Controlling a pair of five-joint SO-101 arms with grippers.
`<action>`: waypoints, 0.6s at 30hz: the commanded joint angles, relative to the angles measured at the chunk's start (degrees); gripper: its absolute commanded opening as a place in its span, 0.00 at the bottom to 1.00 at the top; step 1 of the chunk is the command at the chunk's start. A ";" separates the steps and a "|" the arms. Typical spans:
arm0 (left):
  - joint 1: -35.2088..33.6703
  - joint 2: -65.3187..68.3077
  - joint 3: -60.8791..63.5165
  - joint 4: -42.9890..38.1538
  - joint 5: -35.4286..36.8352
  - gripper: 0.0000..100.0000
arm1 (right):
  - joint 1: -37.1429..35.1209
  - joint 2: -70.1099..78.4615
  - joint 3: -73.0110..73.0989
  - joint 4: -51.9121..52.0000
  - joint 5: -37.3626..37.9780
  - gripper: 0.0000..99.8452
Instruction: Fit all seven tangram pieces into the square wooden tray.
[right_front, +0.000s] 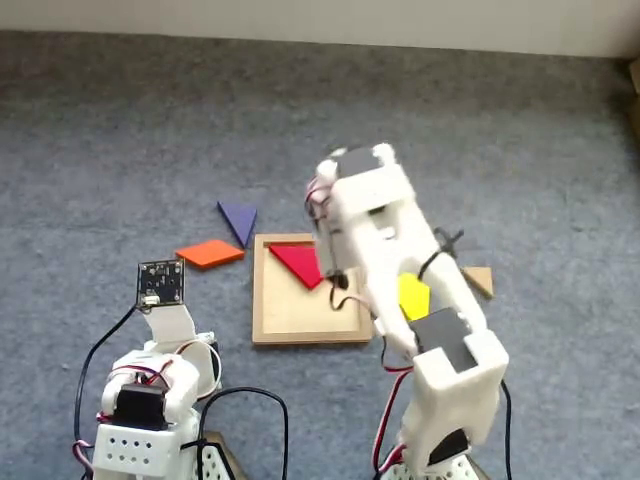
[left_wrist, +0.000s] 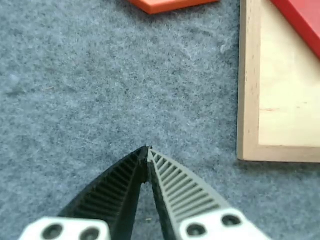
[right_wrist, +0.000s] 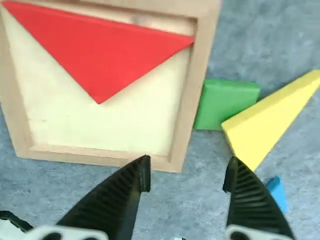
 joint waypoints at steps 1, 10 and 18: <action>0.66 -1.63 1.10 0.18 -0.18 0.01 | -2.95 -3.74 3.74 -6.02 0.62 0.23; 0.66 -1.63 1.10 0.18 -0.18 0.01 | 1.19 -5.23 3.74 4.18 5.54 0.23; 0.66 -1.63 1.10 0.18 -0.18 0.01 | 13.05 -24.04 5.93 7.25 9.49 0.23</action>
